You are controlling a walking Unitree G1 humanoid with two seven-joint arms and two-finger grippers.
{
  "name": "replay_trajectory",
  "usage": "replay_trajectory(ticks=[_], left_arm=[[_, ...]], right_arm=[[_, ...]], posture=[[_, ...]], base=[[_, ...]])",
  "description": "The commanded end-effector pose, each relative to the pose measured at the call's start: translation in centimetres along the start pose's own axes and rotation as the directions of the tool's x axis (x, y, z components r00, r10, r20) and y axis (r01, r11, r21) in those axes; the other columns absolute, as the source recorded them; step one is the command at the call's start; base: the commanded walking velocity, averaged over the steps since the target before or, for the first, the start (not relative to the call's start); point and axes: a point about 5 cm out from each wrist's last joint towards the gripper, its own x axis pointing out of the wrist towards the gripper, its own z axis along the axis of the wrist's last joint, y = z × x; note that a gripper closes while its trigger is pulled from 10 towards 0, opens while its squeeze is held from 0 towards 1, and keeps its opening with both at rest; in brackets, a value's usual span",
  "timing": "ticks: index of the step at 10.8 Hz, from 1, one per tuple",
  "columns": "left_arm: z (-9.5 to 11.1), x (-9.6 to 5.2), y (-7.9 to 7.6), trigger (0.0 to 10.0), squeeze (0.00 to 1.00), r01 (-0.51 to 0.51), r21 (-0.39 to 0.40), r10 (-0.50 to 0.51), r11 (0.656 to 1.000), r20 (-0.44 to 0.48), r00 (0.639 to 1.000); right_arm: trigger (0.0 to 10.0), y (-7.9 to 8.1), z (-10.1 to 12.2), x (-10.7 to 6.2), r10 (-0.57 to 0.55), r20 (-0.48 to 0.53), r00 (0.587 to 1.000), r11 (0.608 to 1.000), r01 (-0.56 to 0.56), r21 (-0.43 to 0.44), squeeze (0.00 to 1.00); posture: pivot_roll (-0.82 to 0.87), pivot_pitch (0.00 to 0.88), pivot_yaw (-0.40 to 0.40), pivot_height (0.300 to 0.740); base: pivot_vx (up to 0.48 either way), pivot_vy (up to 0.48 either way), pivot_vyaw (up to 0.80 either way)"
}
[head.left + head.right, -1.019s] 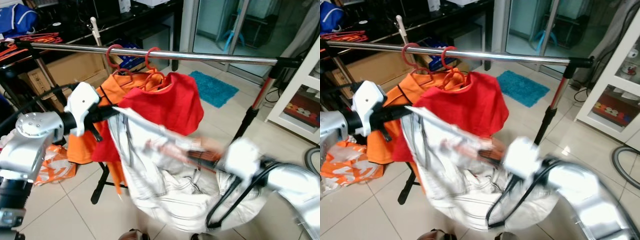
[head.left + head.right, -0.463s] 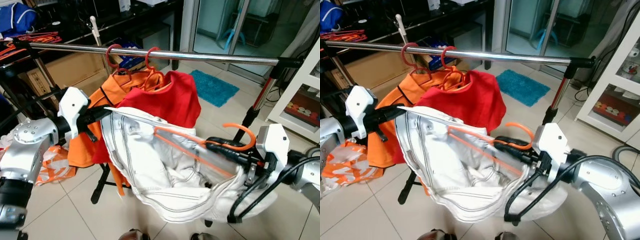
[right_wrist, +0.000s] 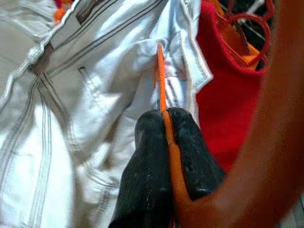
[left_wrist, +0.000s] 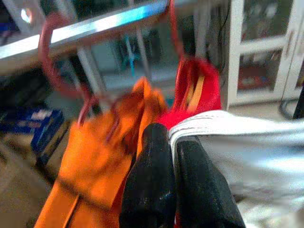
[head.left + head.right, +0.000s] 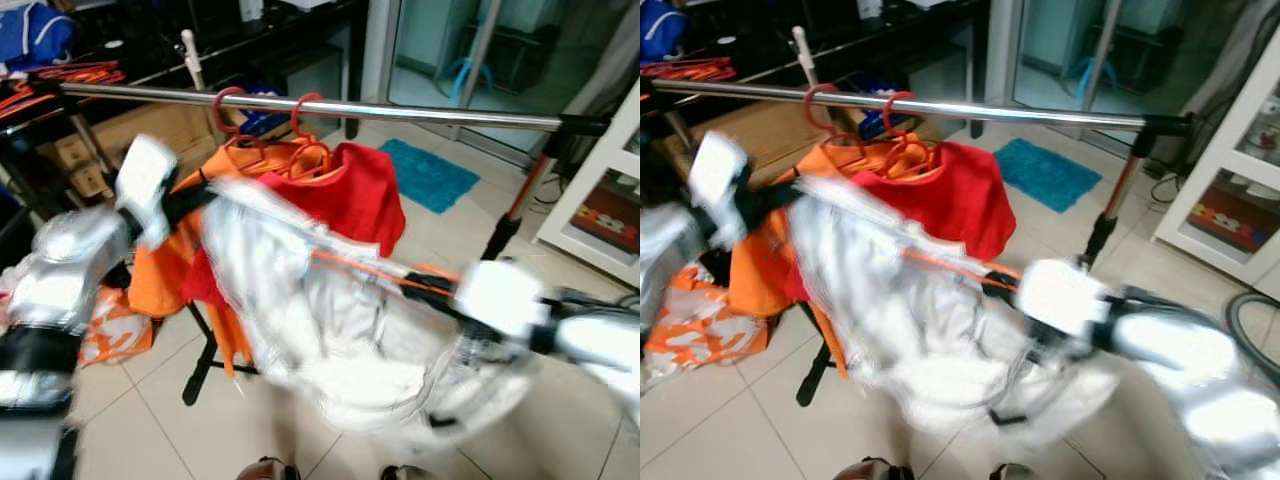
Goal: Hang hanger
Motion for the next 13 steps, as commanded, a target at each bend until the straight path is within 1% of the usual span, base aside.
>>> replay_trajectory(ticks=[1, 2, 3, 4, 5, 6, 7, 8, 9, 10, 11, 12, 13], left_arm=[[2.9, 0.3, 0.5, 0.0, 0.0, -0.025, 0.025, 0.022, 0.999, 0.103, 0.994], [4.1, 1.4, -0.4, 0.0, 0.0, 0.022, 0.008, -0.023, 1.0, 0.149, 0.989], [4.6, 2.0, -1.0, 0.0, 0.0, 0.049, -0.009, -0.047, 0.999, 0.169, 0.985], [4.8, 2.8, -2.3, 0.0, 0.0, 0.096, 0.014, -0.097, 0.995, 0.156, 0.983], [4.8, 2.9, -2.5, 0.0, 0.0, 0.094, 0.036, -0.099, 0.995, 0.142, 0.985], [4.8, 2.7, -2.2, 0.0, 0.0, 0.076, 0.098, -0.086, 0.992, 0.094, 0.992], [4.6, 2.5, -1.9, 0.0, 0.0, 0.062, 0.116, -0.071, 0.991, 0.071, 0.995], [4.4, 2.0, -1.5, 0.0, 0.0, 0.054, 0.167, -0.059, 0.984, 0.026, 0.998], [3.8, 1.5, -1.1, 0.0, 0.0, 0.055, 0.212, -0.05, 0.976, -0.031, 0.998], [3.2, 1.2, -1.1, 0.0, 0.0, 0.059, 0.226, -0.046, 0.972, -0.062, 0.997], [1.9, 0.7, -1.0, 0.0, 0.0, 0.051, 0.213, -0.03, 0.976, -0.1, 0.995], [0.8, 0.3, -0.5, 0.0, 0.0, 0.018, 0.204, 0.009, 0.979, -0.128, 0.992], [0.1, 0.0, -0.2, 0.0, 0.0, -0.004, 0.21, 0.036, 0.978, -0.146, 0.989]], right_arm=[[0.0, 0.2, -0.7, 0.6, -0.035, -0.065, 0.997, 0.999, 0.035, -0.002, 0.0], [0.0, 0.7, -0.5, 1.9, -0.066, -0.071, 0.995, 0.998, 0.065, -0.024, 0.0], [0.0, 1.0, -0.2, 2.7, -0.086, -0.068, 0.994, 0.996, 0.085, -0.016, 0.0], [0.0, 2.2, -0.6, 3.8, -0.033, -0.144, 0.989, 0.996, 0.021, -0.09, 0.0], [0.0, 2.6, -1.5, 3.5, -0.001, -0.211, 0.977, 0.992, -0.025, -0.12, 0.0], [0.0, 2.3, -2.7, 2.4, -0.006, -0.277, 0.961, 0.992, -0.029, -0.12, 0.0], [0.0, 1.8, -3.3, 1.4, -0.008, -0.323, 0.946, 0.991, -0.037, -0.132, 0.0], [0.0, 1.2, -4.2, -0.3, 0.006, -0.384, 0.923, 0.992, -0.054, -0.113, 0.0], [0.0, 0.5, -4.2, -1.6, 0.018, -0.355, 0.935, 0.997, -0.044, -0.066, 0.0], [0.0, 0.1, -3.3, -2.0, 0.017, -0.25, 0.968, 1.0, -0.021, -0.013, 0.0], [0.0, -0.9, -1.9, -3.6, 0.01, -0.101, 0.995, 0.997, -0.002, 0.08, 0.0], [0.0, -1.1, -0.9, -5.1, 0.052, -0.025, 0.998, 0.986, -0.048, 0.159, 0.0], [0.0, -0.9, -0.3, -5.6, 0.081, 0.016, 0.997, 0.98, -0.083, 0.183, 0.0]], posture=[[-0.03, 0.076, 0.08, 0.74], [-0.03, 0.071, 0.08, 0.74], [-0.04, 0.069, 0.082, 0.74], [-0.04, 0.064, 0.087, 0.74], [-0.04, 0.06, 0.087, 0.74], [-0.04, 0.058, 0.087, 0.74], [-0.04, 0.052, 0.09, 0.74], [-0.04, 0.049, 0.09, 0.74], [-0.04, 0.043, 0.092, 0.74], [-0.04, 0.043, 0.092, 0.74], [-0.04, 0.043, 0.093, 0.74], [-0.04, 0.043, 0.093, 0.74], [-0.04, 0.044, 0.097, 0.74]], base=[[0.0, 0.0, 0.0], [0.0, 0.0, 0.0], [0.0, 0.0, 0.0], [0.0, 0.0, 0.0], [0.0, 0.0, 0.0], [0.0, 0.0, 0.0], [0.0, 0.0, 0.0], [0.0, 0.0, 0.0], [0.0, 0.0, 0.0], [0.0, 0.0, 0.0], [0.0, 0.0, 0.0], [0.0, 0.0, 0.0], [0.0, 0.0, 0.0]])
